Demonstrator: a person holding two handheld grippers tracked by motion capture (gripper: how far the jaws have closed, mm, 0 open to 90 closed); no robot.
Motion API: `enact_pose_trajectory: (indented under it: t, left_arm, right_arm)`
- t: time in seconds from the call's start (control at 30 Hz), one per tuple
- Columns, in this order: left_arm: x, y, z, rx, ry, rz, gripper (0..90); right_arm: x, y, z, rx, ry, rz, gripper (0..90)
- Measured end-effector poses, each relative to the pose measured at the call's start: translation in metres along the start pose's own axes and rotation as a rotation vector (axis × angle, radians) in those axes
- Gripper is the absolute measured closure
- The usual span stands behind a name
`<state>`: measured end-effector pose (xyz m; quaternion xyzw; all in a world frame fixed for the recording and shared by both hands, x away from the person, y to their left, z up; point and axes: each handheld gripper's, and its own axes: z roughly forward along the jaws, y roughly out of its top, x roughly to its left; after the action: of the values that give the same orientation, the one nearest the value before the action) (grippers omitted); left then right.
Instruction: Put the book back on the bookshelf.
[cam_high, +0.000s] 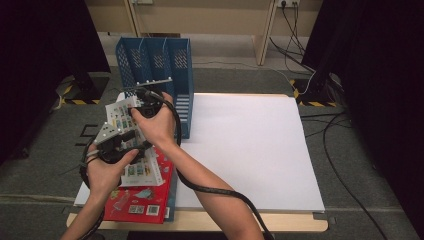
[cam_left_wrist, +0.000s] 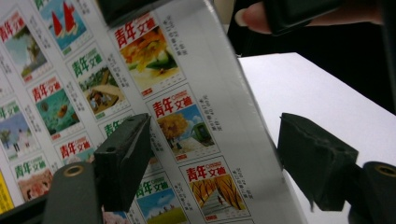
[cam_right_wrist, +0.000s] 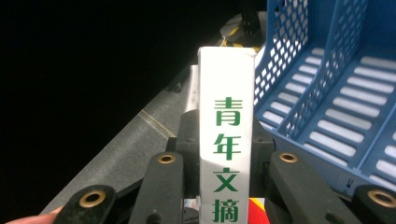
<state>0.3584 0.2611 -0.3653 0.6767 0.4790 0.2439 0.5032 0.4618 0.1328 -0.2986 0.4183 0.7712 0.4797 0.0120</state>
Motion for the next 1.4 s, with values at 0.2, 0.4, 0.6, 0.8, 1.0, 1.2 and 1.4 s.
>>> enact_pose_trajectory:
  t: [0.2, 0.4, 0.6, 0.8, 1.0, 1.2, 1.4]
  left_arm:
    - [0.008, -0.001, -0.005, -0.021, 0.026, 0.009, 26.0]
    - [0.018, -0.006, -0.015, -0.037, 0.067, 0.013, 29.6]
    - [0.018, -0.01, -0.022, -0.037, 0.12, 0.058, 33.6]
    - [0.007, -0.006, -0.018, -0.063, 0.205, 0.102, 28.0]
    - [-0.002, -0.004, -0.005, -0.054, 0.281, 0.177, 25.1]
    - [0.003, -0.007, 0.001, -0.046, 0.323, 0.168, 23.7]
    - [0.004, -0.007, 0.004, -0.04, 0.346, 0.191, 22.8]
  right_arm:
    - [0.015, 0.003, -0.01, -0.047, 0.006, -0.061, 73.9]
    - [0.025, 0.004, -0.017, -0.056, 0.021, -0.082, 73.9]
    - [0.034, 0.001, -0.015, -0.049, 0.024, -0.092, 73.8]
    - [0.033, 0.002, -0.011, -0.069, -0.002, -0.048, 73.9]
    - [0.032, 0.001, -0.011, -0.072, -0.005, -0.034, 73.9]
    - [0.036, 0.0, -0.011, -0.081, -0.012, -0.04, 73.9]
    - [0.039, 0.0, -0.011, -0.082, -0.018, -0.043, 73.8]
